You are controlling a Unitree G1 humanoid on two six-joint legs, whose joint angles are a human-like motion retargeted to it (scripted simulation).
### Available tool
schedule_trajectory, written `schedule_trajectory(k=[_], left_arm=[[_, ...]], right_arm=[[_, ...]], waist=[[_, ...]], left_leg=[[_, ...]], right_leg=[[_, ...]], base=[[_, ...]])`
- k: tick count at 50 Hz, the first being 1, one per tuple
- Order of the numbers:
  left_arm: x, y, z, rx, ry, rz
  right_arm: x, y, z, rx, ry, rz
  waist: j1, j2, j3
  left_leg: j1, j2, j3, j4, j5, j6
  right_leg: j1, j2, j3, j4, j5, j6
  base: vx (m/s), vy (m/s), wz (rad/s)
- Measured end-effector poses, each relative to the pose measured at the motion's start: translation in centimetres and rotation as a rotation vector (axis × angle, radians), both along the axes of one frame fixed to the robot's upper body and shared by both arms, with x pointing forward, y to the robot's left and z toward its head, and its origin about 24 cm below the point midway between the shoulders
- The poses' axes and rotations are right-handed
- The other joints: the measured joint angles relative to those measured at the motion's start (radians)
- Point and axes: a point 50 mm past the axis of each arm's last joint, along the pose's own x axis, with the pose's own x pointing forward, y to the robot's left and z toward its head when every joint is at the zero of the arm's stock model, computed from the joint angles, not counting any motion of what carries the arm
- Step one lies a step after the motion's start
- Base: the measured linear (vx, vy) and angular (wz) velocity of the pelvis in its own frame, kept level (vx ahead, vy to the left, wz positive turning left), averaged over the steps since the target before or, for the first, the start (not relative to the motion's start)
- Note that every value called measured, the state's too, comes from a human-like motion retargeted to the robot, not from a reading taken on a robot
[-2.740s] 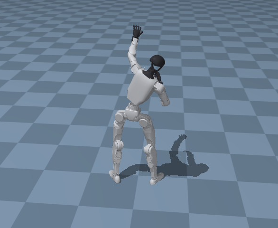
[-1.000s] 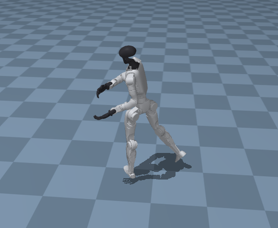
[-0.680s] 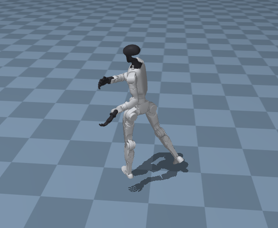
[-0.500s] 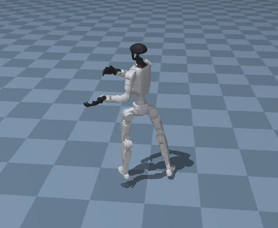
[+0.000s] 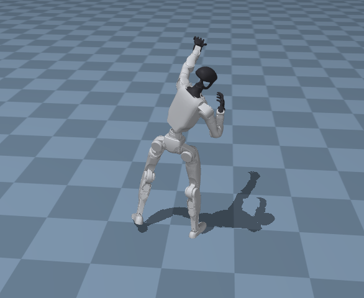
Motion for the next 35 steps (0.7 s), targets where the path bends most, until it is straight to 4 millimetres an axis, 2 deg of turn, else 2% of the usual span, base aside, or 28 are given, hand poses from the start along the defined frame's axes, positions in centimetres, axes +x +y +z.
schedule_trajectory(k=[2, 3, 5, 8, 10, 14, 17, 20, 25, 30, 32, 35], left_arm=[[2.7, -2.7, -1.1, 0.231, -0.106, -0.102], [3.9, -4.0, -2.4, 0.327, -0.119, -0.168], [5.6, -5.2, -6.0, 0.347, -0.115, -0.237], [7.0, -5.1, -12.3, 0.094, 0.054, -0.247], [7.4, -5.6, -15.3, -0.046, 0.113, -0.237], [8.4, -7.8, -18.4, -0.132, 0.112, -0.334], [9.2, -10.0, -19.8, -0.24, 0.106, -0.432], [10.0, -12.5, -20.9, -0.399, 0.132, -0.541], [10.4, -16.0, -21.5, -0.524, 0.145, -0.707], [9.8, -19.5, -21.2, -0.511, -0.003, -0.902], [9.1, -20.9, -21.6, -0.621, -0.069, -0.986], [8.0, -22.8, -22.8, -0.889, -0.101, -1.1]], right_arm=[[0.3, -2.7, -0.7, 0.04, 0.056, -0.065], [0.2, -4.2, -1.0, 0.061, 0.084, -0.089], [0.1, -6.8, -2.3, 0.052, 0.153, -0.155], [-0.1, -10.4, -3.1, 0.016, 0.199, -0.251], [-0.3, -12.7, -3.5, 0.02, 0.228, -0.323], [-1.4, -16.8, -4.5, 0.068, 0.278, -0.468], [-2.7, -18.6, -6.2, 0.116, 0.337, -0.558], [-3.6, -18.9, -8.3, 0.155, 0.414, -0.602], [-3.6, -17.2, -10.2, 0.126, 0.451, -0.622], [-2.4, -14.8, -9.7, 0.089, 0.329, -0.67], [-1.6, -13.8, -9.2, 0.09, 0.283, -0.673], [-0.7, -12.7, -8.6, 0.08, 0.238, -0.657]], waist=[[-0.018, -0.029, 0.024], [-0.02, -0.044, 0.021], [-0.047, -0.045, 0.047], [-0.081, -0.062, 0.073], [-0.094, -0.074, 0.078], [-0.096, -0.097, 0.08], [-0.073, -0.117, 0.072], [-0.038, -0.134, 0.06], [0.019, -0.16, 0.023], [0.065, -0.186, -0.025], [0.079, -0.199, -0.043], [0.113, -0.221, -0.066]], left_leg=[[-0.008, 0.0, -0.027, 0.045, 0.016, 0.024], [-0.02, -0.001, -0.035, 0.078, 0.022, 0.04], [-0.021, -0.004, -0.077, 0.094, 0.045, 0.048], [-0.027, -0.003, -0.12, 0.138, 0.071, 0.061], [-0.035, -0.002, -0.144, 0.162, 0.088, 0.067], [-0.046, 0.004, -0.182, 0.197, 0.111, 0.074], [-0.049, 0.007, -0.204, 0.214, 0.115, 0.082], [-0.045, 0.011, -0.211, 0.218, 0.1, 0.086], [-0.009, 0.023, -0.151, 0.169, 0.018, 0.079], [0.054, 0.026, -0.007, 0.033, -0.095, 0.059], [0.079, 0.012, 0.047, -0.048, -0.126, 0.042], [0.099, -0.018, 0.082, -0.173, -0.158, 0.006]], right_leg=[[-0.014, 0.008, 0.054, 0.002, 0.003, 0.02], [-0.055, 0.006, 0.081, 0.058, -0.014, 0.055], [-0.004, 0.024, 0.121, -0.055, 0.026, 0.025], [0.015, 0.039, 0.167, -0.106, 0.048, 0.035], [0.025, 0.048, 0.187, -0.135, 0.065, 0.047], [0.05, 0.062, 0.208, -0.183, 0.093, 0.064], [0.068, 0.069, 0.208, -0.198, 0.103, 0.068], [0.079, 0.073, 0.197, -0.192, 0.1, 0.065], [0.075, 0.07, 0.15, -0.149, 0.075, 0.057], [0.052, 0.045, 0.054, -0.093, 0.051, 0.082], [0.04, 0.026, 0.004, -0.066, 0.042, 0.098], [0.027, 0.0, -0.074, -0.028, 0.037, 0.114]], base=[[0.05, -0.11, -1.49], [0.05, -0.1, -1.41], [0.06, -0.09, -1.23], [0.05, -0.07, -1.01], [0.04, -0.05, -0.74], [0.03, -0.04, -0.42], [0.0, 0.0, 0.0], [-0.01, 0.02, 0.16], [-0.04, 0.07, 0.55], [-0.08, 0.16, 1.09], [-0.1, 0.23, 1.41], [-0.11, 0.27, 1.44]])
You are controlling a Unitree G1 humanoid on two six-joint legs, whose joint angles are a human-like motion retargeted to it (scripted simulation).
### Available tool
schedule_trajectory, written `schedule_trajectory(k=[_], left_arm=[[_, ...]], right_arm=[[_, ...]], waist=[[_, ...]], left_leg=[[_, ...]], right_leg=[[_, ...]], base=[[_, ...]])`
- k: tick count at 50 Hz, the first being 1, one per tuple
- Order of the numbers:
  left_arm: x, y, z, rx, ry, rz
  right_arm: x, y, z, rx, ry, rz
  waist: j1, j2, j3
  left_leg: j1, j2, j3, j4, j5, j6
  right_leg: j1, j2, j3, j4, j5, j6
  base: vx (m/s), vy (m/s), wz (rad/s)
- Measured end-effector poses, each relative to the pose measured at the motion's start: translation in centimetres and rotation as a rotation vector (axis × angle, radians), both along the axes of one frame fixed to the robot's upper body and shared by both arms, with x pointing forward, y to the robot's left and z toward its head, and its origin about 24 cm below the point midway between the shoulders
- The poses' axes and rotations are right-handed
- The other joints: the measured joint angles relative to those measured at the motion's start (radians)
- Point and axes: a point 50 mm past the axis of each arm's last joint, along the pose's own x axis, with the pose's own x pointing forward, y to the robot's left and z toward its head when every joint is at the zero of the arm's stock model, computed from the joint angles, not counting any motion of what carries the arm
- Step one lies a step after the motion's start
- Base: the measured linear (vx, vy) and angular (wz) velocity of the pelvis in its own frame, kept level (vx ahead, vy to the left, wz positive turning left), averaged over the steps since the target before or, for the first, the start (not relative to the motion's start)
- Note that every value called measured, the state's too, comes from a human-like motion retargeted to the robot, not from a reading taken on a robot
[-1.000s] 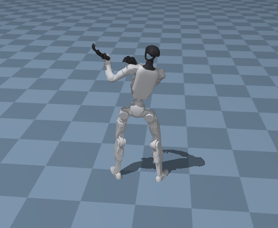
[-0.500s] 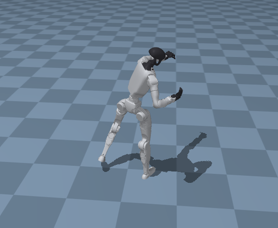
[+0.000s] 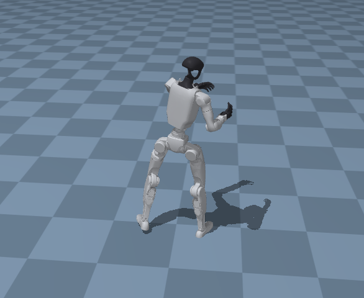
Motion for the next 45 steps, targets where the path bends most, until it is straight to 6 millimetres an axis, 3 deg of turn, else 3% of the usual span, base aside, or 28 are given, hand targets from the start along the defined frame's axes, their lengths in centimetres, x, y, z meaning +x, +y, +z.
schedule_trajectory(k=[5, 10, 15, 20, 26, 33, 37, 40, 45], left_arm=[[-2.1, -2.4, -3.1, -0.361, 0.151, -0.151], [-4.8, -3.7, -7.9, -0.876, 0.272, -0.08], [-8.2, -2.0, -12.9, -1.243, 0.355, 0.097], [-11.1, 1.2, -15.8, -1.531, 0.335, 0.264], [-13.3, 5.8, -16.5, -1.729, 0.156, 0.393], [-15.1, 9.9, -15.7, -1.924, -0.126, 0.458], [-15.8, 11.1, -15.6, -1.88, -0.222, 0.469], [-16.2, 11.3, -15.9, -2.0, -0.288, 0.489], [-17.4, 11.7, -17.0, -2.024, -0.345, 0.546]], right_arm=[[0.8, 1.5, 0.4, -0.014, -0.009, 0.051], [1.0, 3.0, 0.0, -0.036, 0.001, 0.086], [1.0, 5.6, -0.5, -0.076, 0.013, 0.187], [1.2, 9.8, 0.0, -0.148, -0.025, 0.328], [1.1, 16.1, 2.4, -0.282, -0.145, 0.557], [-0.2, 22.1, 6.2, -0.475, -0.395, 0.734], [-0.9, 24.2, 8.2, -0.563, -0.512, 0.809], [-1.4, 25.3, 9.2, -0.575, -0.54, 0.857], [-2.6, 26.9, 10.4, -0.659, -0.6, 0.969]], waist=[[0.122, -0.041, -0.009], [0.325, -0.083, 0.018], [0.54, -0.112, 0.045], [0.715, -0.129, 0.064], [0.816, -0.156, 0.053], [0.869, -0.203, 0.02], [0.901, -0.227, 0.02], [0.927, -0.243, 0.025], [0.949, -0.25, 0.032]], left_leg=[[-0.003, -0.06, -0.08, -0.16, -0.021, -0.037], [-0.015, -0.108, -0.176, -0.238, -0.019, -0.03], [-0.052, -0.131, -0.27, -0.222, -0.026, -0.028], [-0.071, -0.145, -0.385, -0.207, -0.024, -0.041], [-0.076, -0.163, -0.557, -0.233, -0.013, -0.082], [-0.087, -0.178, -0.731, -0.291, -0.006, -0.13], [-0.097, -0.185, -0.807, -0.315, -0.001, -0.136], [-0.104, -0.192, -0.852, -0.326, 0.003, -0.125], [-0.108, -0.199, -0.901, -0.325, 0.005, -0.122]], right_leg=[[-0.001, -0.039, -0.121, 0.048, 0.021, -0.028], [0.006, -0.079, -0.2, 0.094, 0.075, -0.09], [0.009, -0.115, -0.226, 0.16, 0.143, -0.114], [0.025, -0.125, -0.182, 0.242, 0.202, -0.139], [0.044, -0.091, -0.032, 0.33, 0.293, -0.143], [0.066, -0.009, 0.182, 0.365, 0.424, -0.067], [0.08, 0.039, 0.29, 0.368, 0.481, -0.018], [0.09, 0.072, 0.366, 0.371, 0.51, 0.007], [0.112, 0.121, 0.482, 0.376, 0.529, 0.029]], base=[[-0.1, 0.32, 1.25], [-0.06, 0.33, 0.94], [-0.01, 0.3, 0.91], [0.05, 0.23, 1.17], [0.08, 0.15, 1.49], [0.07, 0.08, 1.4], [0.04, 0.02, 1.07], [0.02, 0.0, 0.83], [0.01, -0.02, 0.53]])
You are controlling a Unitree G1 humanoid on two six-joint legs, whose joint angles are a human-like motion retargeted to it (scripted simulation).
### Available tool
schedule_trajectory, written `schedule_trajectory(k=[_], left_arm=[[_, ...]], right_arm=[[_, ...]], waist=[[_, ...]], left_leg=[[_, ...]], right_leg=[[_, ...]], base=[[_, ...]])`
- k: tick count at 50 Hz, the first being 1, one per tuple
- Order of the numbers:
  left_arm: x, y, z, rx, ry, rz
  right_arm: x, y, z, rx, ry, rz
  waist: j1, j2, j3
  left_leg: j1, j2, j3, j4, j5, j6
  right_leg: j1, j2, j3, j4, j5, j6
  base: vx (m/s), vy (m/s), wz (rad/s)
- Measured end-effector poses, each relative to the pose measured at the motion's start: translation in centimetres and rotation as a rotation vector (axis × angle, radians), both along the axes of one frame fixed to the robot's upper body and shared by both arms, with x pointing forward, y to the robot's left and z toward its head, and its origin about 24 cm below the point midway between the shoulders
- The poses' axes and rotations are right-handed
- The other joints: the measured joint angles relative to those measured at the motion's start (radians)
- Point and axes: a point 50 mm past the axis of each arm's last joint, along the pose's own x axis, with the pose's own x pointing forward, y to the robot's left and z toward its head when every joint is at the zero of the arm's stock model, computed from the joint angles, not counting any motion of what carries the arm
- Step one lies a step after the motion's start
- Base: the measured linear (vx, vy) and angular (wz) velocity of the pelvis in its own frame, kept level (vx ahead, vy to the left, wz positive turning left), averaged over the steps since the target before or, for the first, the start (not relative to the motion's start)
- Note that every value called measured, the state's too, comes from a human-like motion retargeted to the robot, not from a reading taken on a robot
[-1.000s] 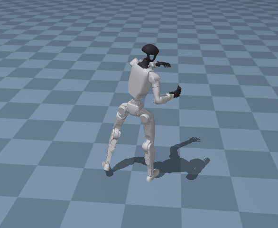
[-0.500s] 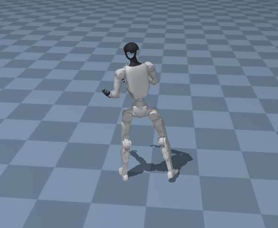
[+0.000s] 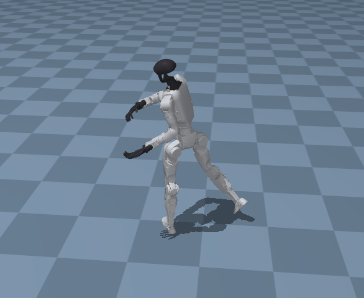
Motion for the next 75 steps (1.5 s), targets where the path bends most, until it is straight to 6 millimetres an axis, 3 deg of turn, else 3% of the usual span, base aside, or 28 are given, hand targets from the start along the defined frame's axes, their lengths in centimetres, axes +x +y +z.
schedule_trajectory(k=[5, 8, 10, 15, 19, 23, 25, 30, 33, 37, 40, 41, 43, 45, 47, 48, 50, 52, 56, 60, 63, 65, 70, 75], left_arm=[[-1.0, 0.7, -0.9, -0.107, 0.039, 0.133], [-1.2, 1.5, -0.8, -0.126, 0.156, 0.226], [-1.5, 2.7, -0.5, 0.085, 0.349, 0.212], [-0.5, 4.7, 2.6, 0.158, 0.429, 0.352], [1.1, 6.7, 7.9, 0.237, 0.305, 0.45], [1.6, 8.6, 15.2, 0.394, 0.172, 0.592], [1.3, 8.3, 19.8, 0.265, -0.072, 0.679], [-0.9, 7.2, 29.5, 0.577, -0.213, 0.882], [-2.1, 5.5, 34.7, 0.801, -0.223, 1.02], [-2.2, 4.1, 40.4, 1.109, -0.072, 1.244], [-0.8, 6.2, 43.8, 1.359, 0.328, 1.442], [1.0, 7.2, 44.5, 1.473, 0.527, 1.428], [4.3, 9.1, 45.0, 1.734, 0.982, 1.278], [6.8, 10.3, 44.5, 1.993, 1.433, 0.922], [7.8, 11.4, 42.4, 2.078, 1.698, 0.536], [7.8, 11.7, 41.7, 2.077, 1.761, 0.441], [7.8, 12.0, 41.3, 2.088, 1.808, 0.459], [8.0, 11.9, 41.0, 2.163, 1.807, 0.618], [9.1, 11.6, 39.1, 2.301, 1.823, 0.74], [11.0, 10.4, 37.2, 2.337, 1.721, 0.615], [13.1, 8.1, 36.0, 2.371, 1.493, 0.464], [14.4, 6.1, 35.2, 2.393, 1.302, 0.35], [16.7, -0.2, 33.1, 2.455, 0.831, 0.162], [17.2, -6.2, 29.3, 2.364, 0.418, -0.041]], right_arm=[[-1.2, 1.2, 0.7, -0.06, -0.041, 0.077], [-1.7, 1.6, 1.0, -0.039, -0.055, 0.093], [-2.1, 1.5, 1.2, -0.034, -0.076, 0.115], [-2.5, 0.3, 0.4, 0.025, -0.016, 0.131], [-2.2, -1.6, -1.2, 0.06, 0.099, 0.112], [-1.5, -4.7, -3.4, 0.115, 0.241, 0.044], [-1.1, -6.4, -4.9, 0.171, 0.343, -0.024], [0.0, -11.7, -8.1, 0.196, 0.519, -0.207], [0.7, -14.0, -8.3, 0.187, 0.514, -0.287], [1.3, -15.6, -7.2, 0.196, 0.487, -0.318], [1.9, -16.0, -6.1, 0.223, 0.465, -0.324], [2.2, -16.5, -6.0, 0.243, 0.467, -0.348], [2.8, -17.5, -6.0, 0.291, 0.489, -0.408], [3.3, -18.0, -6.4, 0.34, 0.531, -0.461], [3.6, -18.3, -6.9, 0.355, 0.565, -0.495], [3.8, -18.5, -7.1, 0.366, 0.576, -0.512], [4.0, -19.5, -7.2, 0.409, 0.584, -0.553], [3.9, -21.2, -7.6, 0.477, 0.601, -0.611], [2.9, -26.3, -9.8, 0.581, 0.685, -0.798], [0.5, -32.2, -12.4, 0.631, 0.759, -1.039], [-1.9, -35.5, -14.0, 0.678, 0.814, -1.184], [-3.4, -36.7, -14.9, 0.723, 0.852, -1.246], [-4.6, -36.1, -16.5, 0.782, 0.932, -1.258], [-2.8, -33.3, -17.5, 0.713, 0.953, -1.2]], waist=[[-0.002, 0.004, -0.009], [-0.008, 0.009, -0.019], [-0.019, 0.014, -0.033], [-0.031, 0.036, -0.07], [-0.037, 0.061, -0.102], [-0.047, 0.097, -0.139], [-0.061, 0.115, -0.155], [-0.173, 0.201, -0.179], [-0.304, 0.265, -0.182], [-0.523, 0.355, -0.159], [-0.688, 0.425, -0.118], [-0.721, 0.443, -0.107], [-0.77, 0.463, -0.091], [-0.808, 0.459, -0.069], [-0.847, 0.456, -0.039], [-0.863, 0.452, -0.023], [-0.889, 0.442, 0.01], [-0.909, 0.429, 0.035], [-0.935, 0.413, 0.057], [-0.948, 0.402, 0.056], [-0.948, 0.396, 0.05], [-0.944, 0.391, 0.045], [-0.931, 0.363, 0.015], [-0.905, 0.327, -0.027]], left_leg=[[0.004, -0.007, -0.01, 0.002, 0.005, 0.001], [0.006, -0.01, 0.005, 0.004, 0.007, 0.006], [0.006, -0.011, 0.023, 0.006, 0.006, 0.003], [0.01, -0.004, 0.114, 0.016, 0.003, -0.012], [0.011, 0.009, 0.233, 0.041, -0.006, -0.04], [0.008, 0.041, 0.384, 0.088, -0.011, -0.079], [0.007, 0.061, 0.465, 0.119, -0.01, -0.092], [0.031, 0.126, 0.653, 0.22, 0.006, -0.056], [0.055, 0.172, 0.741, 0.287, 0.03, 0.005], [0.063, 0.228, 0.781, 0.397, 0.081, 0.068], [0.033, 0.267, 0.75, 0.504, 0.122, 0.096], [0.018, 0.276, 0.737, 0.537, 0.137, 0.108], [-0.008, 0.288, 0.718, 0.596, 0.169, 0.138], [-0.026, 0.292, 0.714, 0.642, 0.207, 0.17], [-0.028, 0.29, 0.721, 0.673, 0.248, 0.193], [-0.027, 0.289, 0.723, 0.687, 0.268, 0.2], [-0.024, 0.284, 0.718, 0.709, 0.305, 0.205], [-0.025, 0.267, 0.686, 0.724, 0.336, 0.198], [-0.048, 0.21, 0.555, 0.738, 0.379, 0.17], [-0.069, 0.149, 0.41, 0.734, 0.39, 0.139], [-0.064, 0.138, 0.361, 0.719, 0.369, 0.124], [-0.053, 0.149, 0.366, 0.703, 0.341, 0.119], [-0.004, 0.211, 0.51, 0.636, 0.218, 0.127], [0.088, 0.255, 0.795, 0.495, 0.077, 0.141]], right_leg=[[0.013, 0.01, 0.033, 0.012, -0.026, -0.018], [0.003, -0.016, -0.024, 0.033, -0.071, -0.054], [-0.007, -0.043, -0.092, 0.048, -0.114, -0.084], [-0.013, -0.149, -0.356, 0.052, -0.282, -0.167], [0.016, -0.232, -0.627, -0.007, -0.428, -0.21], [0.062, -0.271, -0.919, -0.136, -0.513, -0.211], [0.078, -0.266, -1.014, -0.219, -0.527, -0.184], [0.04, -0.227, -0.908, -0.331, -0.547, -0.133], [0.008, -0.199, -0.786, -0.339, -0.563, -0.125], [-0.013, -0.164, -0.679, -0.34, -0.575, -0.109], [-0.023, -0.135, -0.619, -0.343, -0.574, -0.093], [-0.028, -0.126, -0.597, -0.347, -0.57, -0.09], [-0.044, -0.111, -0.549, -0.354, -0.561, -0.086], [-0.065, -0.102, -0.492, -0.362, -0.552, -0.089], [-0.086, -0.095, -0.426, -0.372, -0.543, -0.097], [-0.096, -0.091, -0.392, -0.379, -0.538, -0.101], [-0.113, -0.08, -0.326, -0.399, -0.526, -0.107], [-0.12, -0.072, -0.272, -0.43, -0.51, -0.102], [-0.11, -0.066, -0.214, -0.512, -0.466, -0.083], [-0.082, -0.071, -0.22, -0.569, -0.434, -0.076], [-0.059, -0.071, -0.255, -0.571, -0.438, -0.083], [-0.046, -0.07, -0.285, -0.558, -0.451, -0.086], [-0.035, -0.077, -0.385, -0.494, -0.497, -0.073], [-0.049, -0.112, -0.509, -0.409, -0.541, -0.052]], base=[[0.0, -0.01, 0.11], [-0.04, -0.04, -0.19], [-0.07, -0.08, -0.46], [-0.09, -0.11, -0.91], [-0.12, -0.17, -1.53], [-0.13, -0.25, -2.1], [-0.12, -0.31, -2.26], [-0.08, -0.37, -2.06], [-0.02, -0.39, -1.68], [0.0, -0.36, -1.34], [0.0, -0.27, -1.13], [-0.01, -0.22, -1.17], [-0.01, -0.19, -1.31], [-0.02, -0.16, -1.51], [-0.03, -0.13, -1.73], [-0.03, -0.11, -1.83], [-0.02, -0.09, -1.83], [-0.02, -0.06, -1.62], [-0.01, -0.02, -0.96], [0.0, 0.01, 0.0], [0.01, 0.03, 0.58], [0.0, 0.03, 0.83], [-0.02, 0.07, 1.09], [-0.07, 0.16, 1.39]])
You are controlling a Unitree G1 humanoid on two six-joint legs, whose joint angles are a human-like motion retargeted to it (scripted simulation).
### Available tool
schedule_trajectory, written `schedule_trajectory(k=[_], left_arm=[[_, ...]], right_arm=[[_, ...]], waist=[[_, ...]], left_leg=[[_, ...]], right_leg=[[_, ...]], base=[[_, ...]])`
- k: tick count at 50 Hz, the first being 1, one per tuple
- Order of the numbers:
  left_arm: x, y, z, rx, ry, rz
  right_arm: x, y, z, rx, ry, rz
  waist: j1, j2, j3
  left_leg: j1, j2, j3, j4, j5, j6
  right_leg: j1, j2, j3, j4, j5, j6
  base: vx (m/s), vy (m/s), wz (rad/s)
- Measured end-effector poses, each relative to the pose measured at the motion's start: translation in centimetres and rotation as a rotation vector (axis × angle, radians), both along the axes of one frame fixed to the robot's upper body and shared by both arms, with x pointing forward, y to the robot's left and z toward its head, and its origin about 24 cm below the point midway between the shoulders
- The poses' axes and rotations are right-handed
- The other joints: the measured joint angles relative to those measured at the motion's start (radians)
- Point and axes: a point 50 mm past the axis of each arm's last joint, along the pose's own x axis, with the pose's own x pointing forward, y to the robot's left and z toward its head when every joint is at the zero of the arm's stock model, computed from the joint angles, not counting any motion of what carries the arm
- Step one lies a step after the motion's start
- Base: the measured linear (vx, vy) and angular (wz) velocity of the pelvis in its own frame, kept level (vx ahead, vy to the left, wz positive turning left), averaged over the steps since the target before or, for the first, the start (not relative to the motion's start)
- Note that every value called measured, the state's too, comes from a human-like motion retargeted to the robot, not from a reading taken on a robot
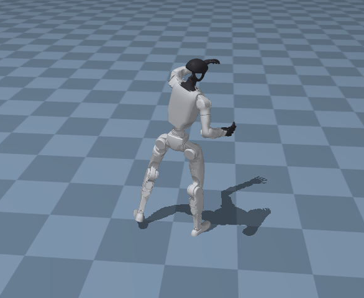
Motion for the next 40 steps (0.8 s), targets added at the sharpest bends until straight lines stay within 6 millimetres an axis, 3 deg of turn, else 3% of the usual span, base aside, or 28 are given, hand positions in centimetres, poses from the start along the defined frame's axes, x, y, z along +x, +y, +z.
schedule_trajectory(k=[5, 13, 17, 20, 22, 24, 28, 35, 38, 40], left_arm=[[-0.3, -4.5, -5.8, -0.377, 0.112, -0.236], [-2.4, -10.0, -18.0, -1.149, 0.439, -0.295], [-4.8, -10.6, -23.6, -1.424, 0.578, -0.196], [-7.0, -9.7, -27.0, -1.568, 0.62, -0.096], [-8.5, -8.6, -28.8, -1.65, 0.617, -0.028], [-9.8, -7.5, -30.1, -1.722, 0.601, 0.024], [-11.5, -5.1, -31.3, -1.853, 0.531, 0.087], [-12.4, -1.3, -31.0, -2.092, 0.28, 0.141], [-12.5, 0.2, -30.2, -2.238, 0.095, 0.13], [-12.9, 1.4, -29.8, -2.24, 0.02, 0.12]], right_arm=[[2.2, 3.7, -0.8, -0.007, 0.013, 0.092], [4.2, 8.9, -1.0, 0.001, 0.004, 0.147], [5.1, 11.0, 0.5, -0.116, -0.095, 0.192], [5.9, 12.5, 1.9, -0.22, -0.178, 0.264], [6.3, 13.7, 2.7, -0.261, -0.219, 0.326], [6.6, 14.9, 3.4, -0.299, -0.26, 0.376], [7.2, 17.9, 5.3, -0.376, -0.369, 0.467], [7.4, 22.8, 9.1, -0.471, -0.562, 0.62], [7.2, 25.1, 10.8, -0.507, -0.649, 0.683], [6.9, 26.6, 12.1, -0.536, -0.722, 0.732]], waist=[[0.061, -0.044, -0.034], [0.296, -0.155, 0.007], [0.438, -0.191, 0.042], [0.514, -0.205, 0.053], [0.544, -0.223, 0.041], [0.57, -0.227, 0.044], [0.62, -0.254, 0.042], [0.744, -0.296, 0.026], [0.792, -0.306, 0.025], [0.815, -0.309, 0.024]], left_leg=[[0.087, -0.046, 0.234, -0.231, -0.064, -0.029], [0.033, -0.118, 0.065, -0.351, -0.091, -0.032], [0.007, -0.127, -0.044, -0.347, -0.104, -0.04], [-0.01, -0.132, -0.137, -0.349, -0.108, -0.065], [-0.045, -0.133, -0.21, -0.333, -0.116, -0.072], [-0.041, -0.145, -0.283, -0.365, -0.1, -0.099], [-0.054, -0.164, -0.424, -0.4, -0.083, -0.105], [-0.075, -0.198, -0.594, -0.458, -0.063, -0.086], [-0.086, -0.211, -0.637, -0.462, -0.06, -0.096], [-0.092, -0.219, -0.66, -0.462, -0.059, -0.109]], right_leg=[[0.0, -0.045, -0.134, 0.041, -0.007, -0.007], [0.036, -0.114, -0.322, 0.122, 0.071, -0.067], [0.027, -0.147, -0.318, 0.25, 0.121, -0.107], [0.01, -0.15, -0.243, 0.357, 0.162, -0.133], [-0.036, -0.149, -0.175, 0.469, 0.194, -0.117], [-0.002, -0.113, -0.106, 0.448, 0.243, -0.145], [0.018, -0.051, 0.031, 0.472, 0.348, -0.124], [0.052, 0.077, 0.345, 0.445, 0.506, -0.017], [0.07, 0.119, 0.463, 0.431, 0.538, 0.033], [0.082, 0.139, 0.522, 0.423, 0.548, 0.058]], base=[[-0.11, 0.26, 1.48], [-0.09, 0.32, 1.29], [0.0, 0.31, 1.3], [0.06, 0.25, 1.61], [0.09, 0.18, 1.86], [0.11, 0.19, 1.94], [0.11, 0.11, 1.89], [0.1, 0.05, 1.32], [0.08, 0.01, 0.8], [0.06, 0.0, 0.61]])
